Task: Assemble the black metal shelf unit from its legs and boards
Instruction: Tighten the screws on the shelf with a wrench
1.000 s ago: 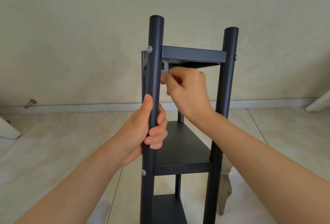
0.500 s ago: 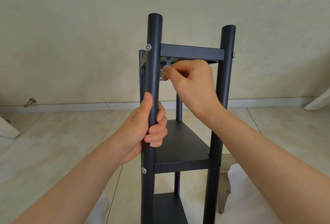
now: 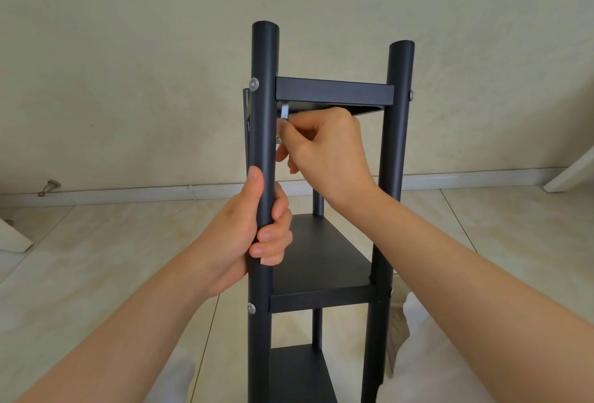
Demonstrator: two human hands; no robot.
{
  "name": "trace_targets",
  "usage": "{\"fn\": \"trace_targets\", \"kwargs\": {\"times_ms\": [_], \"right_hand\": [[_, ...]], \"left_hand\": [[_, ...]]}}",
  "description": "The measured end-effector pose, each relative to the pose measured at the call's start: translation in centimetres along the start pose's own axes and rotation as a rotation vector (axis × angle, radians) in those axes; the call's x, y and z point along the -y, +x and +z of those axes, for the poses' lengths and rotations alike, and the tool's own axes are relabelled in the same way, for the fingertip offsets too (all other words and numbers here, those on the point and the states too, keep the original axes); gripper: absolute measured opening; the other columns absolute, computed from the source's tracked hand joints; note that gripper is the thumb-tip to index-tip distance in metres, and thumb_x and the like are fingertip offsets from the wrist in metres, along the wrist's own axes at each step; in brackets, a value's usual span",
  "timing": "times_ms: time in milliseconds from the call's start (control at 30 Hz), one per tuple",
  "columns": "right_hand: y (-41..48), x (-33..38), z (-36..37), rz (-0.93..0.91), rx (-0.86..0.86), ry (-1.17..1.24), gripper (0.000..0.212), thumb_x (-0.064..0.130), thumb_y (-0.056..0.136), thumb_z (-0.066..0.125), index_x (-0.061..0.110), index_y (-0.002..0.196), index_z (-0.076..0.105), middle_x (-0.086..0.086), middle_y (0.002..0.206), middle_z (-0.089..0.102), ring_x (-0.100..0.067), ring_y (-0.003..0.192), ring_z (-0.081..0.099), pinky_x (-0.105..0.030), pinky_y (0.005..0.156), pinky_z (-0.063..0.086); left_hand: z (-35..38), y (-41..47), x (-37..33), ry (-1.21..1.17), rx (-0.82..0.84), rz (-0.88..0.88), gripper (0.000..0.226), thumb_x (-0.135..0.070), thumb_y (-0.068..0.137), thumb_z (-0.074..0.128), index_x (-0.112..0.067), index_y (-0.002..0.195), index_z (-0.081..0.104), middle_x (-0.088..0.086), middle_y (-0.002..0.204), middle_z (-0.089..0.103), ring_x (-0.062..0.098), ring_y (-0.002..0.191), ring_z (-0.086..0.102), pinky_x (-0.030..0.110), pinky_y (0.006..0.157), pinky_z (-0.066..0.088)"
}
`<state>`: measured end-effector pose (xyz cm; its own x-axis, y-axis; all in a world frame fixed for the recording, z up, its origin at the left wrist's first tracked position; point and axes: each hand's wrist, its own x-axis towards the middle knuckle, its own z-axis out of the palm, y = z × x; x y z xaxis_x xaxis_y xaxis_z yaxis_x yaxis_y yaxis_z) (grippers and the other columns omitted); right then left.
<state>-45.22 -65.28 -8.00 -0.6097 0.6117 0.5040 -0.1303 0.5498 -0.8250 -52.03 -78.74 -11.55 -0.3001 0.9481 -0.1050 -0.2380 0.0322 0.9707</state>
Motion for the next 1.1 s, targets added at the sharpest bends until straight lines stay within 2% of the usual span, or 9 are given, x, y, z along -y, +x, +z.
{"fn": "trace_targets", "kwargs": {"times_ms": [100,233,567,733,800,867,933,1000,1100], "right_hand": [[0.0,-0.2,0.3,-0.022,-0.004,-0.008,0.038,0.014,0.097,0.057,0.002,0.064,0.071,0.007,0.054,0.064,-0.014,0.053,0.061,-0.027,0.064,0.052],[0.1,-0.8,0.9,-0.051,-0.019,-0.011,0.04,0.011,0.098,0.057,-0.003,0.06,0.063,0.008,0.05,0.06,0.002,0.051,0.061,-0.015,0.054,0.046],[0.7,-1.8,2.3,-0.139,-0.117,0.001,0.059,0.005,0.095,0.059,0.032,0.049,0.035,0.023,0.038,0.042,0.007,0.046,0.051,-0.007,0.053,0.034],[0.8,-1.4,2.5,-0.197,-0.151,-0.017,0.059,0.004,0.095,0.059,0.035,0.052,0.033,0.025,0.044,0.037,0.01,0.047,0.051,-0.004,0.052,0.034],[0.5,-1.4,2.3,-0.17,-0.107,-0.051,0.056,0.007,0.097,0.057,0.031,0.051,0.038,0.023,0.045,0.041,0.008,0.05,0.055,-0.007,0.055,0.04],[0.1,-1.6,2.0,-0.14,-0.058,-0.106,0.049,0.009,0.098,0.055,0.018,0.051,0.049,0.02,0.046,0.048,0.0,0.052,0.059,-0.023,0.062,0.053],[-0.3,-1.6,1.3,-0.123,-0.034,-0.168,0.039,0.011,0.098,0.053,0.002,0.061,0.06,0.006,0.054,0.063,-0.015,0.057,0.065,-0.038,0.066,0.054],[-0.6,-1.5,0.5,-0.119,-0.028,-0.202,0.037,0.014,0.098,0.051,-0.004,0.068,0.062,-0.013,0.06,0.065,-0.032,0.061,0.064,-0.043,0.065,0.052],[-1.4,-1.1,-0.8,-0.146,-0.022,-0.241,0.036,0.016,0.098,0.049,-0.005,0.073,0.063,-0.018,0.06,0.063,-0.036,0.059,0.061,-0.043,0.064,0.051]], "left_hand": [[0.0,0.1,0.1,-0.006,0.002,0.003,0.058,-0.08,0.071,0.046,-0.022,0.064,0.048,-0.007,0.049,0.032,0.006,0.038,0.025,0.02,0.04,0.032],[0.0,-0.1,0.2,-0.004,0.02,0.006,0.058,-0.08,0.071,0.047,-0.023,0.064,0.05,-0.007,0.05,0.033,0.005,0.038,0.026,0.019,0.041,0.033],[-0.1,-0.5,0.4,-0.006,0.03,0.002,0.059,-0.078,0.076,0.043,-0.02,0.067,0.047,-0.006,0.05,0.032,0.007,0.039,0.024,0.02,0.041,0.032],[-0.2,-0.5,0.4,-0.003,0.033,0.002,0.059,-0.079,0.076,0.044,-0.021,0.067,0.048,-0.006,0.051,0.032,0.007,0.039,0.025,0.02,0.041,0.033],[-0.3,-0.4,0.4,0.008,0.024,0.003,0.059,-0.081,0.074,0.045,-0.022,0.067,0.049,-0.007,0.05,0.032,0.006,0.039,0.025,0.02,0.042,0.033],[-0.4,-0.3,0.3,0.016,0.015,0.006,0.06,-0.082,0.073,0.047,-0.023,0.066,0.049,-0.007,0.05,0.032,0.006,0.039,0.025,0.019,0.042,0.033],[-0.5,-0.2,0.1,0.023,0.002,0.009,0.062,-0.085,0.069,0.053,-0.023,0.065,0.048,-0.007,0.05,0.031,0.006,0.039,0.025,0.019,0.041,0.032],[-0.5,-0.2,0.0,0.039,-0.014,0.017,0.065,-0.086,0.064,0.06,-0.023,0.065,0.048,-0.007,0.05,0.031,0.006,0.039,0.024,0.019,0.041,0.031],[-0.5,0.0,-0.2,0.051,-0.043,0.026,0.06,-0.081,0.067,0.058,-0.022,0.064,0.047,-0.006,0.05,0.03,0.007,0.039,0.024,0.02,0.041,0.031]]}}
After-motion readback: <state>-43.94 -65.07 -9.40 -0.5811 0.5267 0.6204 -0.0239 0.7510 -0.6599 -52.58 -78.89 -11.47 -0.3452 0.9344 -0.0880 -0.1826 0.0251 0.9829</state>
